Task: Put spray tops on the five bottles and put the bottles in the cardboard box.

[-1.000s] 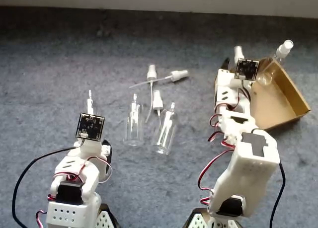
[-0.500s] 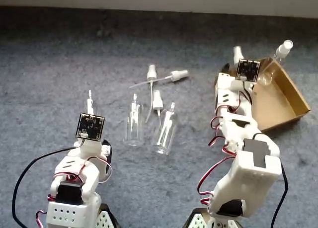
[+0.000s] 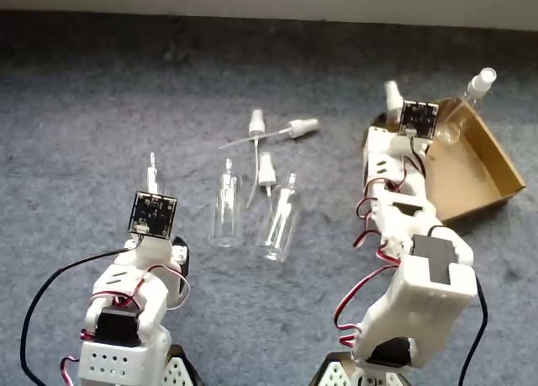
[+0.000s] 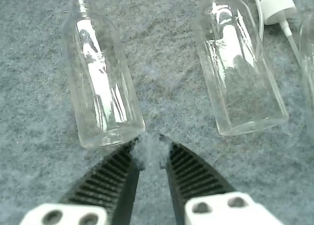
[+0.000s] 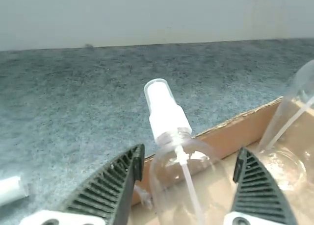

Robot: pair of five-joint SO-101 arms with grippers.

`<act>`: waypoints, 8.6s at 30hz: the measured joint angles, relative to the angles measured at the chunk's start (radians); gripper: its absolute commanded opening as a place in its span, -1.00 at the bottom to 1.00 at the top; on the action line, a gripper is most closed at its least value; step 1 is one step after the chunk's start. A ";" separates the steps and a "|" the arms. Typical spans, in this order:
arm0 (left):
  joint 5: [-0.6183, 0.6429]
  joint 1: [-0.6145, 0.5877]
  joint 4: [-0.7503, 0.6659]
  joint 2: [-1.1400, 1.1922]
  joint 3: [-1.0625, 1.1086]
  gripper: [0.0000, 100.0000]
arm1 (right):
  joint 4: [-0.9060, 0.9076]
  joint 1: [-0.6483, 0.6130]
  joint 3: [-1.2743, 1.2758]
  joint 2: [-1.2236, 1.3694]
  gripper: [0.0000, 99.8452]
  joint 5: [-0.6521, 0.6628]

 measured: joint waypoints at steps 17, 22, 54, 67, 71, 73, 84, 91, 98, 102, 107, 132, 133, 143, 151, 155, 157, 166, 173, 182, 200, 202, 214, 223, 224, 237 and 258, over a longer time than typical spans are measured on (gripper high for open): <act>0.000 0.000 -0.058 0.000 0.028 -0.99 | 0.428 0.012 -0.049 -0.160 -0.47 0.000; 0.000 0.000 -0.058 0.000 0.028 -0.99 | 0.641 0.012 -0.121 -0.244 -0.47 0.000; 0.000 0.000 -0.058 0.000 0.028 -0.99 | 1.723 -0.064 -0.761 -0.272 -0.47 0.000; 0.000 0.000 -0.058 0.000 0.028 -0.99 | 1.817 -0.081 -0.783 -0.272 -0.47 0.169; 0.000 0.000 -0.058 0.000 0.028 -0.99 | 1.817 -0.083 -0.799 -0.230 -0.47 0.201; 0.000 0.000 -0.058 0.000 0.028 -0.99 | 1.817 -0.081 -0.841 -0.170 -0.47 0.206; -0.002 0.000 -0.058 0.000 0.028 -0.99 | 1.901 -0.058 -1.143 0.126 -0.47 0.253; -0.002 0.000 -0.058 0.000 0.028 -0.99 | 1.987 -0.008 -1.369 0.284 -0.47 0.253; -0.002 0.000 -0.058 0.000 0.028 -0.99 | 2.039 0.002 -1.494 0.411 -0.47 0.253; -0.002 0.000 -0.058 0.000 0.028 -0.99 | 2.045 0.002 -1.533 0.462 -0.47 0.253; -0.002 0.000 -0.058 0.000 0.028 -0.99 | 2.045 0.008 -1.565 0.502 -0.47 0.255; -0.002 0.000 -0.058 0.000 0.028 -0.99 | 2.117 0.031 -1.735 0.514 -0.74 0.256; -0.002 0.000 -0.058 0.000 0.028 -0.99 | 2.124 0.031 -1.743 0.514 -0.74 0.256; -0.002 0.000 -0.058 0.000 0.028 -0.99 | 2.133 0.025 -1.757 0.514 -0.74 0.256; -0.002 0.000 -0.058 0.000 0.028 -0.99 | 2.133 0.029 -1.936 0.514 -0.75 0.256; -0.002 0.000 -0.058 0.000 0.028 -0.99 | 2.176 0.028 -2.042 0.514 -0.75 0.256; -0.002 0.000 -0.058 0.000 0.028 -0.99 | 2.202 0.026 -2.079 0.514 -0.75 0.256; -0.002 0.000 -0.058 0.000 0.028 -0.99 | 2.321 0.009 -2.254 0.514 -0.75 0.256; -0.002 0.000 -0.058 0.000 0.028 -0.99 | 2.323 -0.008 -2.354 0.512 -0.75 0.256; -0.002 0.000 -0.058 0.000 0.028 -0.99 | 2.323 -0.009 -2.354 0.304 -0.75 0.256; -0.002 0.000 -0.058 0.000 0.028 -0.99 | 2.325 -0.009 -2.374 -0.138 -0.75 0.256; -0.002 0.000 -0.058 0.000 0.028 -0.99 | 2.325 -0.011 -2.374 -0.157 -0.75 0.256; -0.002 0.000 -0.058 0.000 0.028 -0.99 | 2.325 -0.011 -2.214 -0.334 -0.75 0.238; -0.002 0.000 -0.058 0.000 0.028 -0.99 | 2.325 -0.015 -2.094 -0.525 -0.75 0.078; -0.002 0.000 -0.058 0.000 0.028 -0.99 | 2.325 -0.017 -2.076 -0.534 -0.75 0.078; -0.002 0.000 -0.058 0.000 0.028 -0.99 | 2.325 -0.015 -1.723 -0.542 -0.75 0.069; -0.002 0.000 -0.058 0.000 0.028 -0.99 | 2.325 -0.014 -1.559 -0.779 -0.75 0.069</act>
